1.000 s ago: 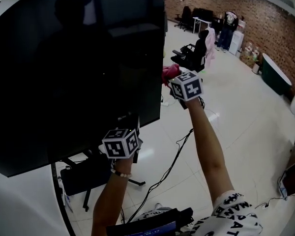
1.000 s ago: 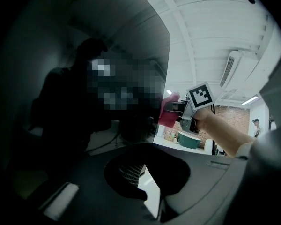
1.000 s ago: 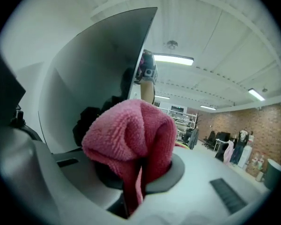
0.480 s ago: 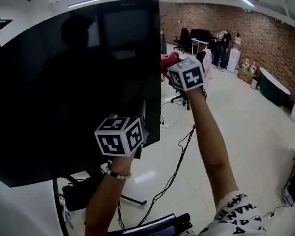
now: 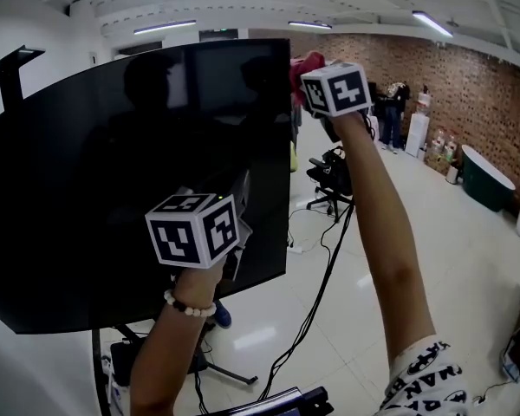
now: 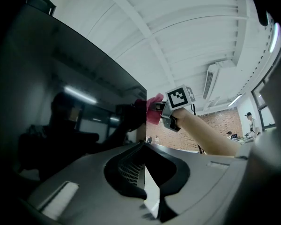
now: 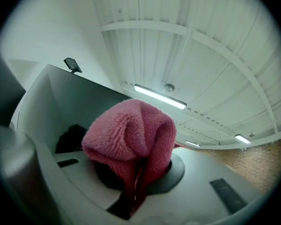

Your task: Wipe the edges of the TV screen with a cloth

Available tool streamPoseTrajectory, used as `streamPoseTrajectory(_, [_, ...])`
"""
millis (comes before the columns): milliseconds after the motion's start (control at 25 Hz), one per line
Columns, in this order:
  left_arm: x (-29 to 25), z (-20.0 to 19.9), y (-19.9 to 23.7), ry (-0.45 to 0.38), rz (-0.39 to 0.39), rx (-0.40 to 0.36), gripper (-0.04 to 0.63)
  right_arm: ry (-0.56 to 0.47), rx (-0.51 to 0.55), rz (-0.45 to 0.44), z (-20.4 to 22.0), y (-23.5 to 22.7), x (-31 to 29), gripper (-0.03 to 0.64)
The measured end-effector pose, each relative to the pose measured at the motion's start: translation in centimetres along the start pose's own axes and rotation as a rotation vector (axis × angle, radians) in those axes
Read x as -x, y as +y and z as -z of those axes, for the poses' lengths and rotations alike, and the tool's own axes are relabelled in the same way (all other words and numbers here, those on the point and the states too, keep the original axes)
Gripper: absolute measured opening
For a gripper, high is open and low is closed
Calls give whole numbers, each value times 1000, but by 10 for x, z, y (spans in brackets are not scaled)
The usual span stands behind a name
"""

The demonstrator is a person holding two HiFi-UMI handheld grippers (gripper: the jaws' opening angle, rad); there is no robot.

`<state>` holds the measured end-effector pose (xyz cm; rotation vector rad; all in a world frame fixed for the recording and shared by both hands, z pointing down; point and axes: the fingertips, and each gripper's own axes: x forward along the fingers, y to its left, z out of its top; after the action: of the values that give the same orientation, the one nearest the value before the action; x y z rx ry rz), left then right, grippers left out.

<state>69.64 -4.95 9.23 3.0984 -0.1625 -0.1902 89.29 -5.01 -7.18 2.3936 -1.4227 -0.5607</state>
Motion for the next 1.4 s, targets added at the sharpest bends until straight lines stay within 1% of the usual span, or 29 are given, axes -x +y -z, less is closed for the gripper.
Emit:
streamPoseTrajectory(80, [6,-6,4,-10,-6,1,2,-3,17,14,-16,-8,-2,46])
streamPoseTrajectory(200, [14,-5,11,-7,-17,4,2,-25,30,39,-38,-19,-5,46])
streamPoseTrajectory(240, [15,-3,12,-2,-20,1,2,-48,30,56,-47,-24,-4,46])
streamPoseTrajectory(320, [19,-1,17,4,-30,-5,2,-126,26,90,-71,-35,2,46])
streamPoseTrajectory(360, [21,0,20,3,-39,-10,2,-169,18,87,-83,-37,6,46])
streamPoseTrajectory(440, [26,-2,29,1,-59,-14,2,-219,-5,41,-100,-30,10,46])
streamPoseTrajectory(520, [30,-2,36,3,-72,-10,2,-207,-18,-2,-101,-17,4,46])
streamPoseTrajectory(680, [37,0,39,15,-75,-22,2,-172,-39,-31,-96,-7,-5,46])
streamPoseTrajectory(840, [50,-8,54,7,-95,-25,2,-151,-15,-76,-110,21,-13,46])
streamPoseTrajectory(1000, [60,-12,70,14,-133,-51,2,-180,-33,-139,-126,51,-13,46])
streamPoseTrajectory(1160, [75,-13,88,10,-159,-40,2,-189,-16,-206,-145,96,-19,46])
streamPoseTrajectory(1400, [108,-25,111,13,-193,-53,2,-201,8,-273,-187,170,-22,46])
